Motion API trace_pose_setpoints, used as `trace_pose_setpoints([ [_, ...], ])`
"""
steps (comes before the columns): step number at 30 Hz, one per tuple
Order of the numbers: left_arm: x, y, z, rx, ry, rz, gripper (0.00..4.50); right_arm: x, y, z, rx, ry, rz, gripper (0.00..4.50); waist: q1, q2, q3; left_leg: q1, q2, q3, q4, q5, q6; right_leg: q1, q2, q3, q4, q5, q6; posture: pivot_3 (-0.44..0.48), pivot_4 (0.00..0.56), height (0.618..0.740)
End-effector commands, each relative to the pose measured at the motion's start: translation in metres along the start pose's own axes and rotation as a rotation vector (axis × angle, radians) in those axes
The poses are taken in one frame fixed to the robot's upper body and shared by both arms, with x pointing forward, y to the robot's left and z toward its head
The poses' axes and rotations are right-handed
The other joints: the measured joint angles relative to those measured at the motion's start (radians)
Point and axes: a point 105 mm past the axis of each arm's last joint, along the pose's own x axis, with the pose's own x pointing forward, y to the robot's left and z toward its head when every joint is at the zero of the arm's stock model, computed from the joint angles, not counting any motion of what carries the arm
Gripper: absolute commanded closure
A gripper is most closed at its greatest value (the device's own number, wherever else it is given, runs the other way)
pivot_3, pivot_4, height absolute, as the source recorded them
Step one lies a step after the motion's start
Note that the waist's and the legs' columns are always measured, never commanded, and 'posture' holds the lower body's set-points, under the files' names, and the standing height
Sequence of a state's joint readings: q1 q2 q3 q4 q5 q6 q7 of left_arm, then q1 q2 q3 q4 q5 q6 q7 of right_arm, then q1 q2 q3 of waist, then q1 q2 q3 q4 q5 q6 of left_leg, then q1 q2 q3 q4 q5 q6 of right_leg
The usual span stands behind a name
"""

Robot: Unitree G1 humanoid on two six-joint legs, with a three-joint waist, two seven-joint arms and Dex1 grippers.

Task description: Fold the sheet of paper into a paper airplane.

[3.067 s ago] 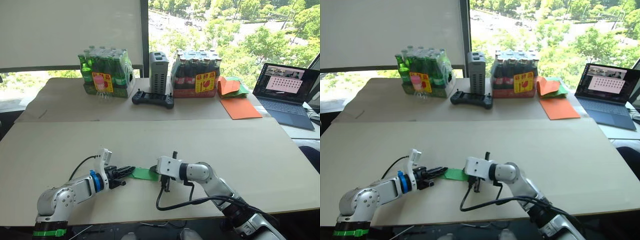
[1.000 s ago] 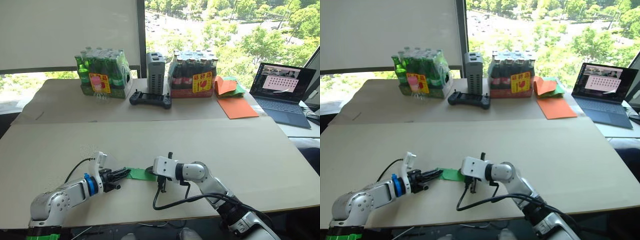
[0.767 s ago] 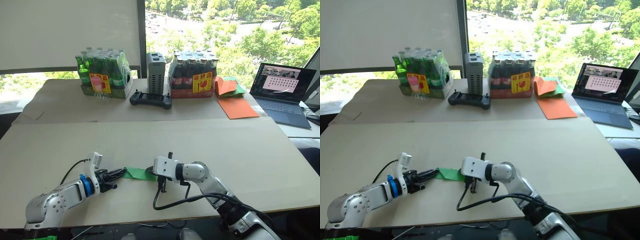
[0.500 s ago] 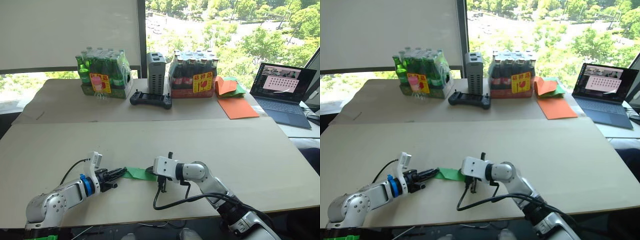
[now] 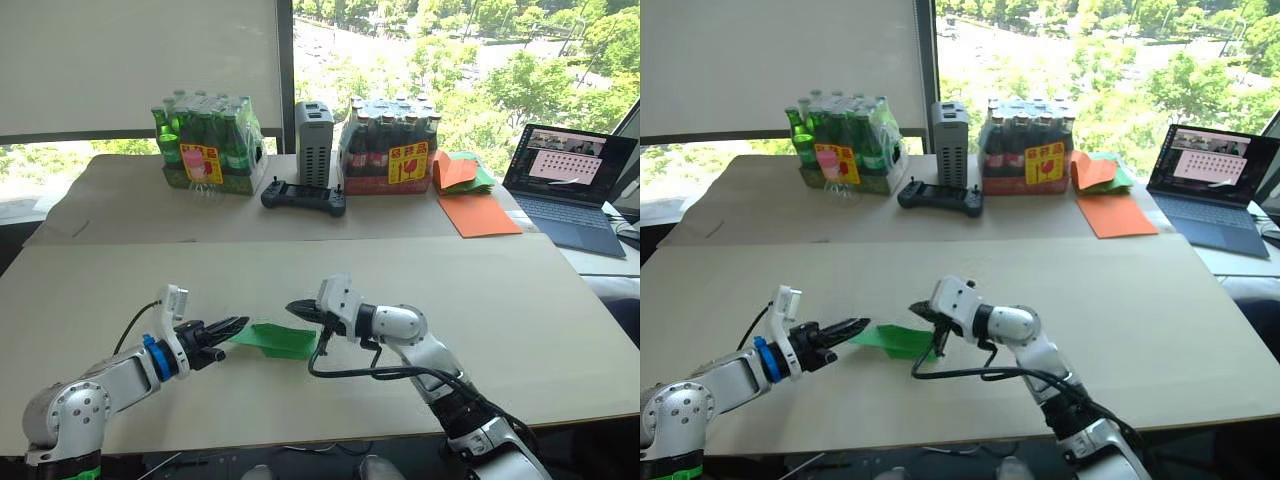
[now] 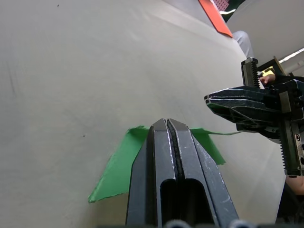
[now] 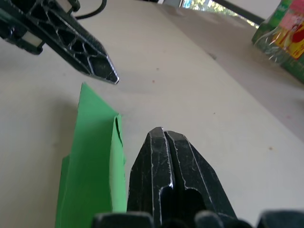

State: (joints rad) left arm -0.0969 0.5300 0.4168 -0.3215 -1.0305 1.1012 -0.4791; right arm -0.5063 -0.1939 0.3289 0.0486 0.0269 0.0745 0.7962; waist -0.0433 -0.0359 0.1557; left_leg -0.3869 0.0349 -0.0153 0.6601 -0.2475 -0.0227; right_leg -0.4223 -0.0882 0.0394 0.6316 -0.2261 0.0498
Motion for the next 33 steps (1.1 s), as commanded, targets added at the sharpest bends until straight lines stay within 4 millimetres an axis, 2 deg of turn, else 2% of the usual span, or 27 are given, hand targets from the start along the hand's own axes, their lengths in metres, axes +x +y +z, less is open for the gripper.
trace_pose_setpoints([
  [1, -0.009, -0.015, 0.011, 0.031, -0.024, -0.04, 4.5, -0.005, -0.003, 0.043, 0.006, -0.173, 0.018, 4.47, -0.002, 0.0, 0.0, 0.0, 0.0, 0.0, 0.0, 0.0, 0.0, 0.0, 0.0, 0.0, 0.0, 0.0, 0.0, 0.0, 0.15, 0.727],
  [3, -0.013, -0.017, 0.012, 0.031, -0.028, -0.044, 4.5, -0.008, 0.01, 0.05, 0.027, -0.192, 0.105, 4.47, -0.001, 0.0, 0.0, 0.0, 0.0, 0.0, 0.0, 0.0, 0.0, 0.0, 0.0, 0.0, 0.0, 0.0, 0.0, 0.0, 0.15, 0.727],
  [5, -0.016, -0.019, 0.013, 0.031, -0.029, -0.044, 4.5, -0.011, 0.026, 0.049, 0.03, -0.173, 0.21, 4.47, 0.001, 0.0, 0.0, 0.0, 0.0, 0.0, 0.0, 0.0, 0.0, 0.0, 0.0, 0.0, 0.0, 0.0, 0.0, 0.0, 0.15, 0.727],
  [10, -0.027, -0.03, 0.017, 0.032, -0.036, -0.086, 4.5, -0.02, 0.047, 0.035, 0.042, -0.112, 0.36, 4.47, 0.001, 0.0, 0.001, 0.0, 0.0, 0.0, 0.0, 0.0, 0.0, 0.0, 0.0, 0.0, 0.0, 0.0, 0.0, 0.0, 0.15, 0.727],
  [13, -0.031, -0.031, 0.017, 0.026, -0.036, -0.088, 4.5, -0.022, 0.05, 0.032, 0.031, -0.098, 0.391, 3.61, 0.0, 0.0, 0.001, 0.0, 0.0, 0.0, 0.0, 0.0, 0.0, 0.0, 0.0, 0.0, 0.0, 0.0, 0.0, 0.0, 0.15, 0.727],
  [16, -0.032, -0.029, 0.015, 0.018, -0.033, -0.07, 4.5, -0.018, 0.049, 0.017, 0.039, -0.028, 0.384, 2.56, -0.001, 0.0, 0.001, 0.001, 0.0, 0.0, 0.0, 0.0, 0.0, 0.0, 0.001, 0.0, 0.0, 0.0, 0.0, 0.0, 0.15, 0.727],
  [19, -0.032, -0.026, 0.014, 0.016, -0.037, -0.055, 4.5, -0.012, 0.044, 0.006, 0.137, 0.023, 0.35, 1.55, 0.002, 0.0, 0.001, 0.0, 0.0, 0.0, 0.0, 0.0, 0.0, 0.0, 0.001, 0.0, 0.0, 0.0, 0.0, 0.0, 0.15, 0.727],
  [28, -0.029, -0.022, 0.012, 0.001, -0.058, -0.033, 4.5, -0.002, 0.03, -0.01, 0.316, 0.119, 0.264, 1.55, 0.002, 0.0, 0.001, 0.0, 0.0, 0.0, 0.0, 0.0, 0.0, 0.0, 0.0, 0.0, 0.0, 0.0, 0.0, 0.0, 0.15, 0.727],
  [33, -0.029, -0.021, 0.01, -0.007, -0.064, -0.03, 4.5, 0.0, 0.021, -0.018, 0.341, 0.18, 0.219, 1.55, 0.002, 0.0, 0.001, 0.0, 0.0, 0.0, 0.0, 0.0, 0.0, 0.0, 0.001, 0.0, 0.0, 0.0, 0.0, 0.0, 0.15, 0.727],
])
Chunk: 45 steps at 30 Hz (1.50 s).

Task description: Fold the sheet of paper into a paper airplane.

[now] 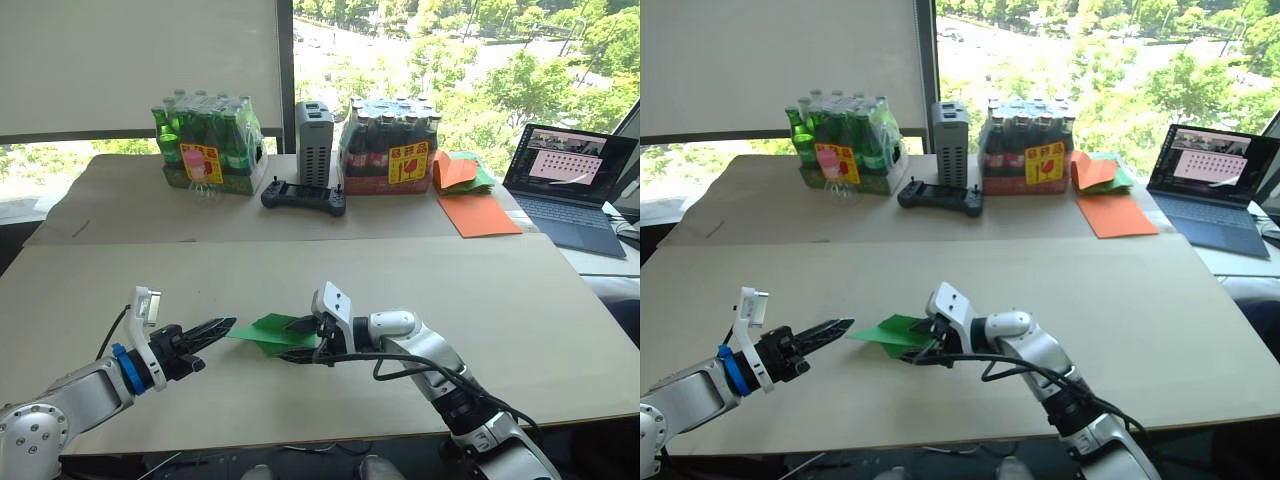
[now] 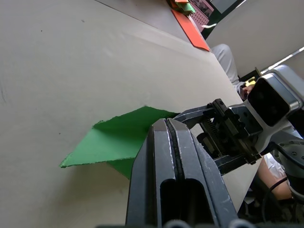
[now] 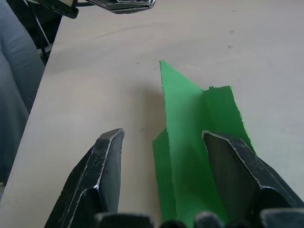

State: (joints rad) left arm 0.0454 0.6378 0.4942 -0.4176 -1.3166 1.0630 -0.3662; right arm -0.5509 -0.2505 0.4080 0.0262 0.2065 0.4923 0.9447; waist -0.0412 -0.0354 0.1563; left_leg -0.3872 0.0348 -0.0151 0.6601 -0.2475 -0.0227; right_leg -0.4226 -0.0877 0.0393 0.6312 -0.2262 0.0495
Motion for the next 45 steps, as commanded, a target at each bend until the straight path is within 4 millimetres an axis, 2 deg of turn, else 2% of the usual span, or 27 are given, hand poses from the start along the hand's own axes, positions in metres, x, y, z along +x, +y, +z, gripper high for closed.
trace_pose_setpoints([
  [1, 0.001, -0.004, 0.004, 0.013, -0.03, -0.017, 4.5, -0.002, -0.011, 0.008, 0.005, -0.006, -0.047, 1.55, 0.0, 0.0, 0.0, 0.0, 0.0, 0.0, 0.0, 0.0, 0.0, 0.0, 0.0, 0.0, 0.0, 0.0, 0.0, 0.0, 0.15, 0.727],
  [4, 0.001, -0.005, 0.004, 0.01, -0.033, -0.017, 4.5, -0.002, -0.016, 0.009, 0.034, -0.011, -0.071, 1.55, 0.0, 0.0, 0.0, 0.0, 0.0, 0.0, 0.0, 0.0, 0.0, 0.0, 0.0, 0.0, 0.0, 0.0, 0.0, 0.0, 0.15, 0.727],
  [9, 0.001, -0.004, 0.002, 0.001, -0.032, -0.014, 4.5, -0.002, -0.028, 0.03, 0.075, -0.072, -0.107, 1.55, -0.002, 0.0, 0.0, 0.0, 0.0, 0.0, 0.0, 0.0, 0.0, -0.001, 0.0, 0.0, 0.0, 0.0, 0.0, 0.0, 0.15, 0.727],
  [15, 0.003, -0.003, 0.0, -0.005, -0.026, -0.018, 4.5, 0.0, -0.03, 0.056, -0.052, -0.074, -0.059, 1.55, -0.002, 0.001, 0.0, -0.001, 0.0, 0.0, 0.0, 0.0, 0.0, -0.001, 0.0, 0.0, 0.0, 0.0, 0.0, 0.0, 0.15, 0.727],
  [18, 0.004, -0.002, 0.001, -0.004, -0.024, -0.018, 4.5, 0.002, -0.029, 0.064, -0.174, -0.021, -0.008, 1.55, -0.002, 0.001, 0.001, -0.001, 0.0, 0.0, 0.0, 0.0, 0.0, -0.001, 0.0, 0.0, 0.0, 0.0, 0.0, 0.0, 0.15, 0.727],
  [22, 0.005, -0.002, 0.002, -0.002, -0.027, -0.015, 4.5, 0.004, -0.035, 0.057, -0.338, 0.119, 0.025, 1.55, -0.002, 0.001, 0.001, -0.001, 0.0, 0.0, 0.0, 0.0, 0.0, -0.001, 0.0, 0.0, 0.0, 0.0, 0.0, 0.0, 0.15, 0.727],
  [27, 0.003, -0.001, 0.0, -0.005, -0.03, -0.005, 4.5, 0.007, -0.044, 0.059, -0.418, 0.191, 0.052, 1.55, -0.005, 0.001, 0.001, -0.001, 0.0, 0.0, 0.0, 0.0, 0.0, -0.001, 0.0, 0.0, 0.0, 0.0, 0.0, 0.0, 0.15, 0.727],
  [30, 0.001, 0.0, 0.0, -0.004, -0.033, 0.003, 4.5, 0.011, -0.045, 0.052, -0.449, 0.243, 0.059, 1.55, -0.004, 0.001, 0.001, -0.001, 0.0, 0.0, 0.0, 0.0, 0.0, -0.001, 0.0, 0.0, 0.0, 0.0, 0.0, 0.0, 0.15, 0.727],
  [39, -0.001, 0.001, -0.001, -0.009, -0.046, 0.023, 4.5, 0.017, -0.02, 0.044, -0.476, 0.237, 0.179, 1.55, -0.002, 0.001, 0.001, -0.002, 0.0, 0.0, 0.0, 0.0, 0.0, -0.002, -0.001, 0.0, 0.0, 0.0, 0.0, 0.0, 0.15, 0.727],
  [45, 0.0, -0.001, -0.002, -0.01, -0.047, 0.022, 4.5, 0.019, -0.017, 0.03, -0.457, 0.27, 0.179, 1.55, -0.003, 0.001, 0.001, -0.002, 0.0, 0.0, 0.0, 0.0, 0.0, -0.002, 0.0, -0.001, 0.0, 0.0, 0.0, 0.0, 0.15, 0.727],
])
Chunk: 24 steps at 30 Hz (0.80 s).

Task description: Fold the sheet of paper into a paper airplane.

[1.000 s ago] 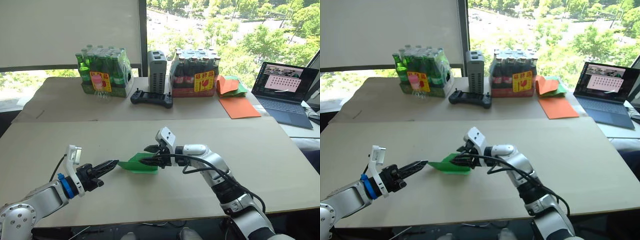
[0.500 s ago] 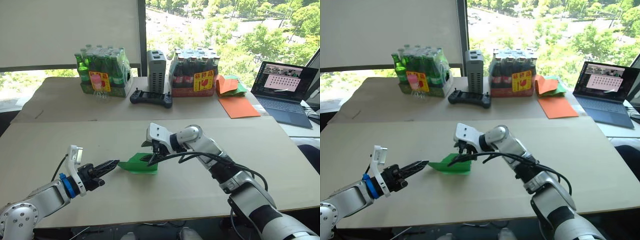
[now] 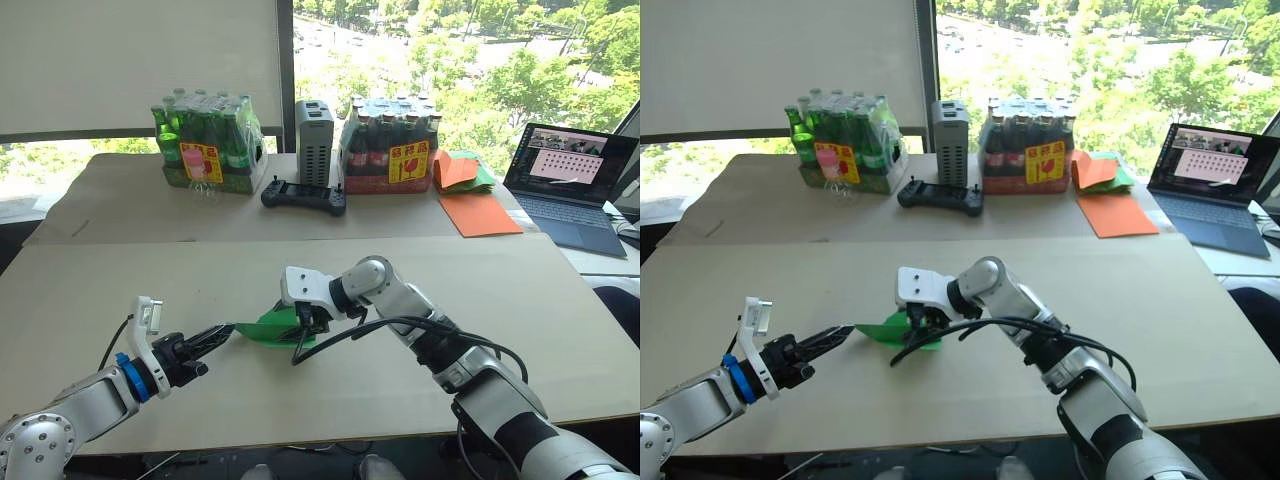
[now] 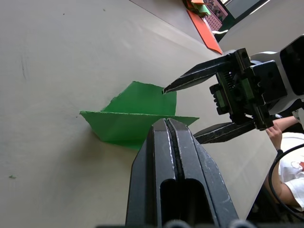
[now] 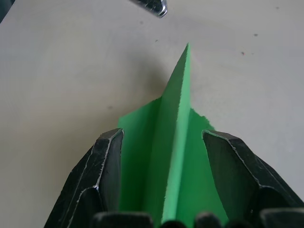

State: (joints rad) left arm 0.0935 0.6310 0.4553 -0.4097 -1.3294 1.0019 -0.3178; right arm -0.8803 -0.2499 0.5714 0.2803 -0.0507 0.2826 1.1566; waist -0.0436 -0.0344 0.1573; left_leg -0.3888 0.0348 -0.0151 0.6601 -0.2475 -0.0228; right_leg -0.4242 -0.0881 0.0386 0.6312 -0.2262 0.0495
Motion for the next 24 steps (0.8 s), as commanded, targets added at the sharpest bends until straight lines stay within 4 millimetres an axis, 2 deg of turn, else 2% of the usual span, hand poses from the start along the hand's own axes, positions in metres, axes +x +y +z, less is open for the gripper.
trace_pose_setpoints([
  [1, -0.001, -0.009, 0.008, 0.031, -0.04, -0.027, 4.5, -0.001, -0.001, 0.005, -0.023, -0.006, -0.01, 1.55, 0.0, 0.0, 0.0, 0.0, 0.0, 0.0, 0.0, 0.0, 0.0, 0.0, 0.0, 0.0, 0.0, 0.0, 0.0, 0.0, 0.15, 0.727],
  [4, -0.001, -0.009, 0.008, 0.033, -0.041, -0.025, 4.5, 0.002, -0.003, 0.001, 0.009, 0.008, -0.025, 1.55, 0.0, 0.0, 0.0, 0.0, 0.0, 0.0, 0.0, 0.0, 0.0, 0.0, 0.0, 0.0, 0.0, 0.0, 0.0, 0.0, 0.15, 0.727],
  [5, -0.001, -0.009, 0.008, 0.032, -0.042, -0.024, 4.5, 0.003, -0.004, 0.001, 0.028, 0.005, -0.026, 2.06, 0.0, 0.0, 0.0, 0.0, 0.0, 0.0, 0.0, 0.0, 0.0, 0.0, 0.0, 0.0, 0.0, 0.0, 0.0, 0.0, 0.15, 0.727],
  [7, -0.001, -0.01, 0.008, 0.032, -0.041, -0.023, 4.5, 0.004, -0.006, 0.001, 0.059, 0.001, -0.028, 2.55, 0.0, 0.0, 0.0, 0.0, 0.0, 0.0, 0.0, 0.0, 0.0, 0.0, 0.0, 0.0, 0.0, 0.0, 0.0, 0.0, 0.15, 0.727],
  [12, -0.002, -0.01, 0.007, 0.026, -0.044, -0.021, 4.5, 0.006, -0.009, 0.001, 0.057, 0.018, -0.027, 4.33, 0.0, 0.0, 0.0, 0.0, 0.0, 0.0, 0.0, 0.0, 0.0, 0.0, 0.0, 0.0, 0.0, 0.0, 0.0, 0.0, 0.15, 0.727],
  [13, -0.002, -0.01, 0.007, 0.027, -0.044, -0.021, 4.5, 0.006, -0.008, 0.0, 0.054, 0.022, -0.024, 4.46, 0.001, 0.0, 0.0, 0.0, 0.0, 0.0, 0.0, 0.0, 0.0, 0.0, 0.0, 0.0, 0.0, 0.0, 0.0, 0.0, 0.15, 0.727],
  [24, -0.002, -0.011, 0.006, 0.025, -0.051, -0.015, 4.5, 0.008, -0.008, -0.006, 0.041, 0.042, -0.03, 4.46, 0.0, 0.0, 0.0, 0.0, 0.0, 0.0, 0.0, 0.0, 0.0, 0.0, 0.0, 0.0, 0.0, 0.0, 0.0, 0.0, 0.15, 0.727],
])
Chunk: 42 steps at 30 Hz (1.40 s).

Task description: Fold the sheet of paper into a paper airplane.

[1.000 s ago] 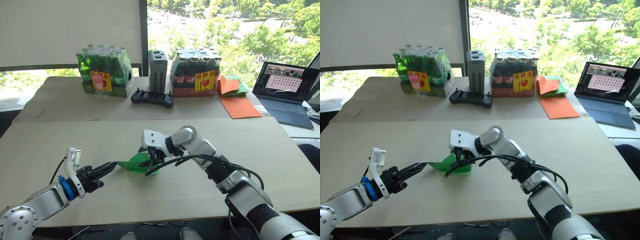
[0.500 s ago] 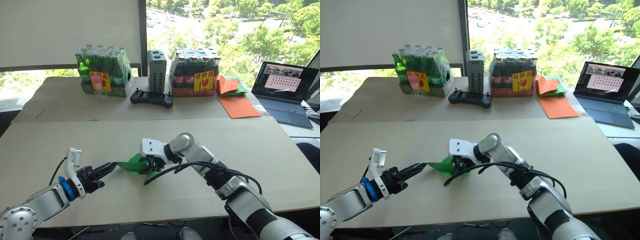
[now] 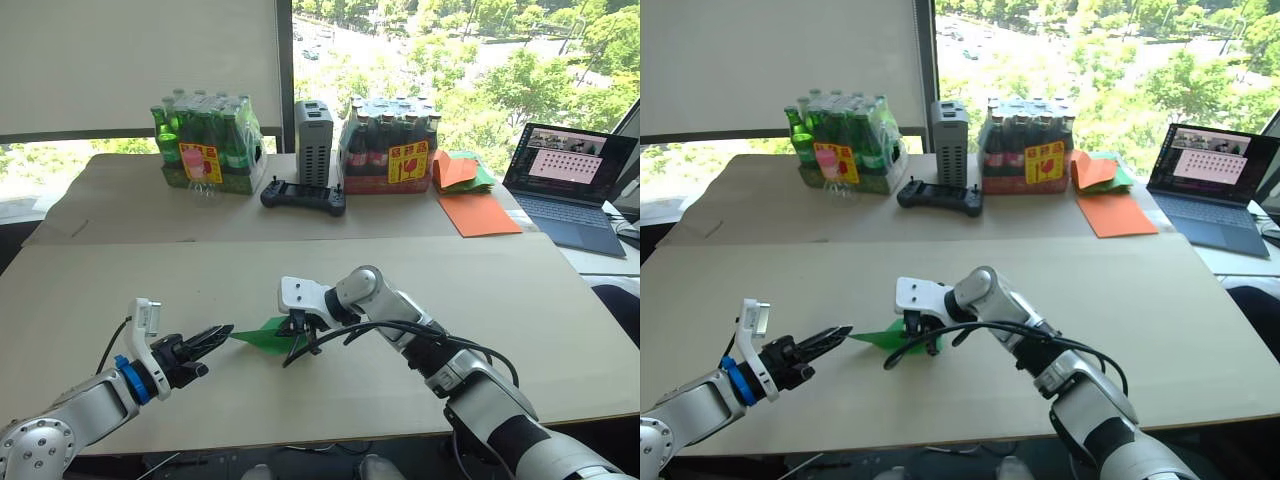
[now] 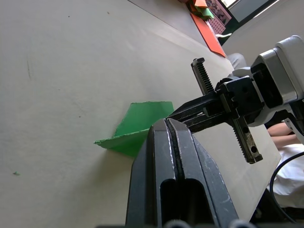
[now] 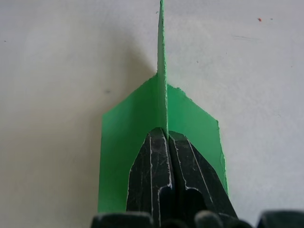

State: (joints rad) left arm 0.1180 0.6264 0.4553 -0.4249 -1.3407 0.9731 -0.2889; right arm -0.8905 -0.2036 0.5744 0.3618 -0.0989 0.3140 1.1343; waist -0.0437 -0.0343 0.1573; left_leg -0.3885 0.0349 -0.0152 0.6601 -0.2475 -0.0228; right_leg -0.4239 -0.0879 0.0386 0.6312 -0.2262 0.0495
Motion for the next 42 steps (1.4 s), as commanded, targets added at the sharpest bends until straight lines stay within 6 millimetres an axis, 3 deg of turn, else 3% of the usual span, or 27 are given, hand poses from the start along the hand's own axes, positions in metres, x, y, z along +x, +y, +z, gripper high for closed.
trace_pose_setpoints([
  [1, 0.0, -0.012, 0.006, 0.028, -0.032, -0.039, 4.5, -0.004, -0.007, 0.005, -0.009, -0.014, -0.029, 4.46, 0.0, 0.0, 0.0, 0.0, 0.0, 0.0, 0.0, 0.0, 0.0, 0.0, 0.0, 0.0, 0.0, 0.0, 0.0, 0.0, 0.15, 0.727],
  [5, 0.0, -0.013, 0.005, 0.025, -0.031, -0.039, 4.5, -0.02, -0.024, 0.003, 0.056, -0.023, -0.11, 4.46, 0.001, 0.0, 0.0, 0.0, 0.0, 0.0, 0.0, 0.0, 0.0, 0.0, 0.0, 0.0, 0.0, 0.0, 0.0, 0.0, 0.15, 0.727],
  [11, 0.0, -0.012, 0.003, 0.014, -0.03, -0.037, 4.5, -0.063, -0.061, -0.023, 0.267, 0.008, -0.33, 4.46, 0.004, 0.0, 0.0, -0.001, 0.0, 0.0, 0.0, 0.0, 0.0, 0.0, 0.0, 0.0, -0.001, 0.0, 0.0, 0.0, 0.15, 0.727],
  [21, 0.007, -0.009, 0.002, 0.005, -0.009, -0.054, 4.5, -0.169, -0.096, -0.106, 0.709, 0.179, -0.812, 4.46, 0.0, 0.001, 0.001, -0.001, -0.001, 0.001, 0.0, 0.0, 0.0, 0.0, -0.001, 0.0, -0.001, 0.0, 0.0, 0.0, 0.15, 0.727],
  [26, 0.013, -0.008, 0.004, 0.006, -0.002, -0.069, 4.5, -0.232, -0.111, -0.132, 0.802, 0.221, -1.136, 4.46, -0.002, 0.002, 0.003, -0.002, -0.001, 0.001, 0.0, 0.0, 0.0, 0.0, 0.0, 0.001, -0.001, 0.0, 0.0, 0.0, 0.15, 0.727],
  [29, 0.015, -0.008, 0.004, 0.006, 0.0, -0.074, 4.5, -0.264, -0.111, -0.144, 0.837, 0.255, -1.291, 4.46, 0.0, 0.002, 0.004, -0.002, -0.001, 0.001, 0.0, 0.0, 0.0, 0.0, -0.001, 0.001, -0.002, 0.0, 0.0, 0.0, 0.15, 0.727],
  [34, 0.015, -0.008, 0.003, 0.005, 0.003, -0.076, 4.5, -0.291, -0.098, -0.163, 0.873, 0.321, -1.403, 4.46, -0.003, 0.004, 0.005, -0.003, -0.001, 0.002, 0.0, 0.0, 0.0, 0.0, -0.001, 0.001, -0.003, 0.0, 0.0, 0.0, 0.15, 0.727],
  [42, 0.015, -0.006, 0.002, 0.003, 0.008, -0.074, 4.5, -0.304, -0.076, -0.183, 0.931, 0.391, -1.414, 4.46, -0.002, 0.005, 0.006, -0.003, -0.001, 0.002, 0.0, 0.0, 0.0, 0.0, -0.001, 0.001, -0.003, 0.0, 0.001, 0.0, 0.15, 0.727],
])
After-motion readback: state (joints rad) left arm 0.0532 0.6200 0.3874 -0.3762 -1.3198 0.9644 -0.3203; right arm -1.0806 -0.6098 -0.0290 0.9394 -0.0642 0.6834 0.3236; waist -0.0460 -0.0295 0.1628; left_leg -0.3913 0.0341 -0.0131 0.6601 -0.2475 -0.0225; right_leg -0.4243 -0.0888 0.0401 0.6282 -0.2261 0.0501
